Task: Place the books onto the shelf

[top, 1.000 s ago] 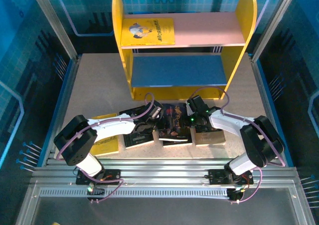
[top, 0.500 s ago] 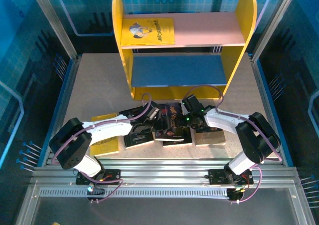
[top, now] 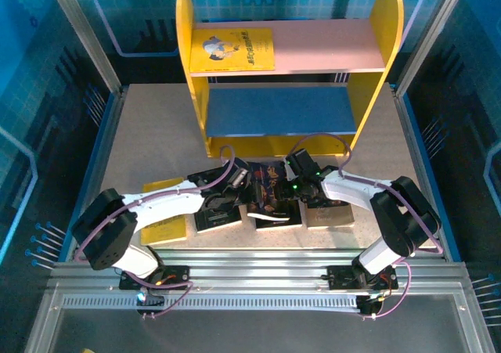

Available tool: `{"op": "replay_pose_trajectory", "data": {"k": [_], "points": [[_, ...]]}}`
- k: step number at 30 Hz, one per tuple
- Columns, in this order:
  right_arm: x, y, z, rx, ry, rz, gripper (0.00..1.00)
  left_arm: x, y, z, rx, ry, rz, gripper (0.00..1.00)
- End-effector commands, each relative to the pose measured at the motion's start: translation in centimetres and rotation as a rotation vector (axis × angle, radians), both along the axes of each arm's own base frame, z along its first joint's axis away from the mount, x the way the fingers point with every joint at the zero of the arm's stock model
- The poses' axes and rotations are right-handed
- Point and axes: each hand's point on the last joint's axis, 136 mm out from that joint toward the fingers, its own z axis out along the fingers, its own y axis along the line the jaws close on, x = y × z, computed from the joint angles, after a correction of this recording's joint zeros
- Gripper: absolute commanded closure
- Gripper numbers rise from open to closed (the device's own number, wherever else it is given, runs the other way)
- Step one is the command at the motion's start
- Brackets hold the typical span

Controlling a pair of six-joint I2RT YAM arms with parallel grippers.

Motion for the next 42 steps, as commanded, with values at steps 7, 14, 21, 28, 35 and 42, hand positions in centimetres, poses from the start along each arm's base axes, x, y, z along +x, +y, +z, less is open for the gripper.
{"op": "replay_pose_trajectory", "data": {"k": [7,14,21,28,35,42], "points": [[-3.5,-0.3,-1.7,-0.001,0.111,0.06,0.55,1.3,-2.2,1.9,-0.038,-0.043,-0.032,0.63],[-3.8,-0.1,-1.7,0.034,0.131,0.059,0.42,1.5,-2.3,1.4,-0.023,-0.036,-0.034,0.68],[-3.5,-0.6,-1.1,0.053,0.128,0.043,0.39,1.7,-2.5,1.3,-0.019,-0.033,-0.039,0.78],[-2.9,-1.3,0.4,0.074,0.099,0.018,0.39,1.8,-1.8,1.9,0.047,-0.058,-0.065,0.96],[-1.8,-1.7,5.2,0.194,0.014,-0.02,0.39,0.8,-1.7,7.0,0.032,-0.183,-0.223,1.0],[-0.6,-2.4,14.1,0.364,-0.177,-0.064,0.33,-2.6,-2.1,15.6,-0.106,-0.302,-0.413,1.0]]}}
